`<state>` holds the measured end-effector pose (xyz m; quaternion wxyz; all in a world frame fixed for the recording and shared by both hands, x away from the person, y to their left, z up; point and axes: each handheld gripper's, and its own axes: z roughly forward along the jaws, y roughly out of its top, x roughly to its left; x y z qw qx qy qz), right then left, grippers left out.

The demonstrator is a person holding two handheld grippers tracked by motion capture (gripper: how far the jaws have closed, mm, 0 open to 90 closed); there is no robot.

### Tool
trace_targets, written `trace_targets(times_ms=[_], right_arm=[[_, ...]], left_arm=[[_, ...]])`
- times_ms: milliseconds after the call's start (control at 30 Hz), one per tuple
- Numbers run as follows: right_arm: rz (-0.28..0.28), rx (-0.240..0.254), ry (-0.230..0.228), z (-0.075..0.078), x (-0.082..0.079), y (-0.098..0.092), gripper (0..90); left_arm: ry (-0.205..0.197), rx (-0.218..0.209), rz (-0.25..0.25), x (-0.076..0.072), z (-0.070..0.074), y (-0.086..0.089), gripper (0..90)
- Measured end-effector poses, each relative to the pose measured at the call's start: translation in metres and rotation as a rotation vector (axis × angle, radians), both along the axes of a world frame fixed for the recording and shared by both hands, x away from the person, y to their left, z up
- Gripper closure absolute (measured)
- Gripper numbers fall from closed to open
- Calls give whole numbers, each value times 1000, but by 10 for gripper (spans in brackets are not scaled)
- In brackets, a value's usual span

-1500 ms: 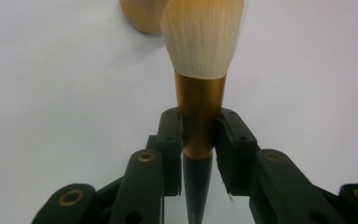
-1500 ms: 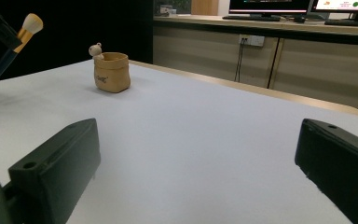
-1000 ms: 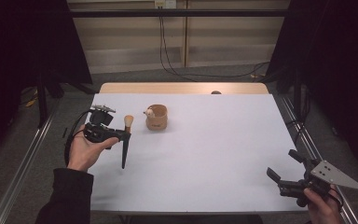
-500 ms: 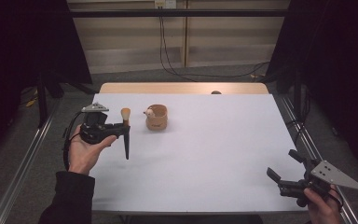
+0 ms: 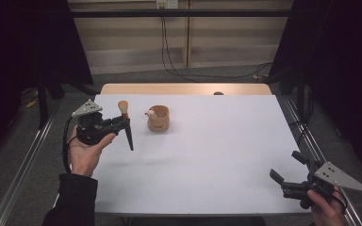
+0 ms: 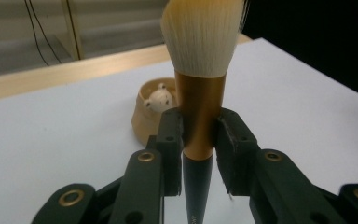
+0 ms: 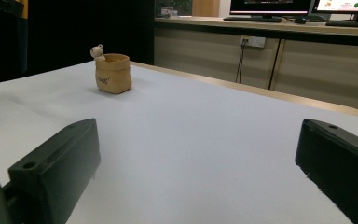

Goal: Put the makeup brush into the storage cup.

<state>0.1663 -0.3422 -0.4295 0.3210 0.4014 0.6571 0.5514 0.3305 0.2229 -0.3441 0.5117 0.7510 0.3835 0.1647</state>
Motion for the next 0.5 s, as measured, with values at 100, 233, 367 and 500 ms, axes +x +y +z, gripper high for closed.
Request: trace_targets(times_ms=[100,233,367,500], right_arm=[[4,-3,0,0,0,0,0],[6,-5,-2,0,0,0,0],[11,-4,3,0,0,0,0],[-3,-2,0,0,0,1,0]], left_arm=[[-45,-25,-2,-3,-1,-1,725],[-90,-57,4,-5,-3,-3,724],[-118,-68,-6,-6,-4,-8,725],[-128,-68,8,-5,-6,-14,725]])
